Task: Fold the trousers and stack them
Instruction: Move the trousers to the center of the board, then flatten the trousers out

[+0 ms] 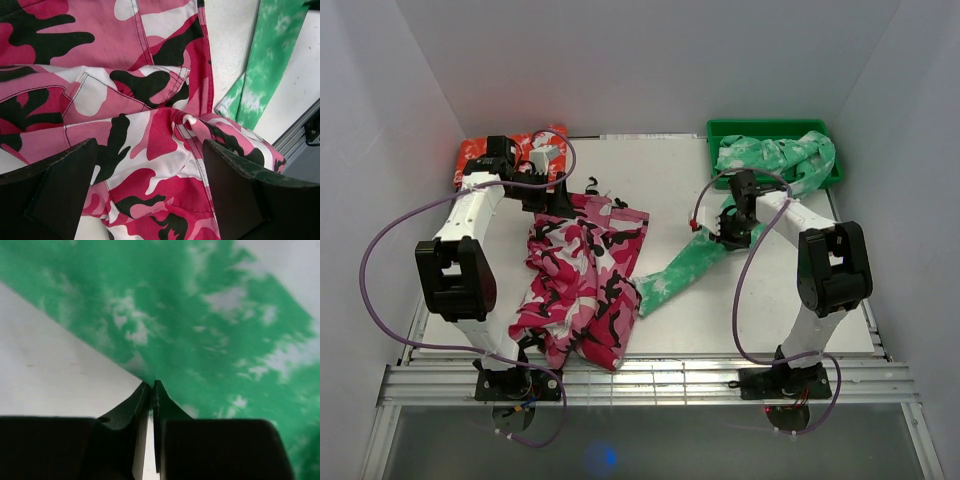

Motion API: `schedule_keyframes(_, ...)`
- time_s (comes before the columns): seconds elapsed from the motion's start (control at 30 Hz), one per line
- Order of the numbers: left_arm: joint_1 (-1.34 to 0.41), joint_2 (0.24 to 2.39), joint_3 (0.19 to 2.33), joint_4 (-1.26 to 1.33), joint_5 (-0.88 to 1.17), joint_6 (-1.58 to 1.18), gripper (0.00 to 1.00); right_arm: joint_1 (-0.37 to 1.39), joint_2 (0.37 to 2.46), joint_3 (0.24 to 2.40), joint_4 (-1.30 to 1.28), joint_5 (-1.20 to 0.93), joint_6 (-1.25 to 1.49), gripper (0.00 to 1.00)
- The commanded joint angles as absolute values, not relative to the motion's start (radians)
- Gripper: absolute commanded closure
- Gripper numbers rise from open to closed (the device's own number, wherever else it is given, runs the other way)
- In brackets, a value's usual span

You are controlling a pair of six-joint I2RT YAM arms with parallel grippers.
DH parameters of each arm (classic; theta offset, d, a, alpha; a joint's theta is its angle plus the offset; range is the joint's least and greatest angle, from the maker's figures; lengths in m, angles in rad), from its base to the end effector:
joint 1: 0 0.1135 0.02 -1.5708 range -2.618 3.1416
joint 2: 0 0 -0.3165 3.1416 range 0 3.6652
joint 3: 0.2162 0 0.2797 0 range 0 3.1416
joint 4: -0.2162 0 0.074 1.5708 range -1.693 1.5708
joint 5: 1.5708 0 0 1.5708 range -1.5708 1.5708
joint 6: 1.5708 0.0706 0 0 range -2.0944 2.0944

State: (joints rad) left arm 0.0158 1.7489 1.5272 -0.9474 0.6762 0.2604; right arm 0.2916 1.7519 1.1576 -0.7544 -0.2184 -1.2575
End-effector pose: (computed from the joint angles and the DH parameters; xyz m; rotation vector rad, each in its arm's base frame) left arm 0.4069 -0.0378 0.3047 0.4907 2.5005 -0.8139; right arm 0.3485 0.1206 0.1822 -2.0123 2.0068 0.1288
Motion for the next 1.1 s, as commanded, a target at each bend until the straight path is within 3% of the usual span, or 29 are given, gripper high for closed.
schedule_keyframes(0.0,0.017,1.746,1.559,-0.928,0.666,0.252,0.04,0.192,1.807,1.363,-0.647,-0.186,-1.152,0.92)
schedule_keyframes(0.3,0.017,1.755,1.568,-0.910,0.655,0.232,0.06,-0.081,2.040,2.196,-0.671,-0.331,-0.910,0.92)
schedule_keyframes(0.4,0.017,1.758,1.577,-0.911,0.652,0.227,0.06,-0.116,2.059,2.215,-0.483,-0.191,-0.822,0.92)
schedule_keyframes(0.43,0.017,1.758,1.578,-0.911,0.652,0.227,0.06,-0.123,2.059,2.177,-0.280,-0.129,-0.807,0.92)
schedule_keyframes(0.5,0.017,1.761,1.591,-0.922,0.660,0.229,0.06,-0.141,2.097,2.117,-0.107,0.034,-0.790,0.92)
schedule_keyframes(0.57,0.014,1.766,1.607,-0.946,0.698,0.238,0.06,-0.143,2.222,2.225,0.017,0.201,-0.787,0.92)
schedule_keyframes(0.6,-0.027,1.770,1.617,-0.960,0.707,0.253,0.05,-0.141,2.274,2.296,-0.006,0.237,-0.795,0.88)
schedule_keyframes(0.63,-0.040,1.770,1.623,-0.968,0.710,0.261,0.03,-0.137,2.323,2.357,-0.106,0.270,-0.801,0.76)
schedule_keyframes(0.67,-0.057,1.770,1.628,-0.988,0.697,0.271,0.02,-0.120,2.386,2.415,-0.164,0.300,-0.843,0.41)
schedule_keyframes(0.77,-0.155,1.758,1.611,-0.996,0.555,0.324,0.02,-0.084,2.306,2.308,-0.275,0.296,-0.887,0.12)
schedule_keyframes(0.87,-0.213,1.763,1.583,-0.961,0.444,0.293,0.02,-0.052,2.106,2.023,-0.284,0.218,-0.902,0.02)
schedule_keyframes(1.0,-0.216,1.793,1.632,-0.913,0.397,0.279,0.02,-0.048,2.027,2.043,-0.446,0.114,-0.752,0.02)
schedule_keyframes(1.07,-0.218,1.865,1.699,-0.910,0.387,0.293,0.02,-0.046,1.985,2.094,-0.602,-0.047,-0.668,0.02)
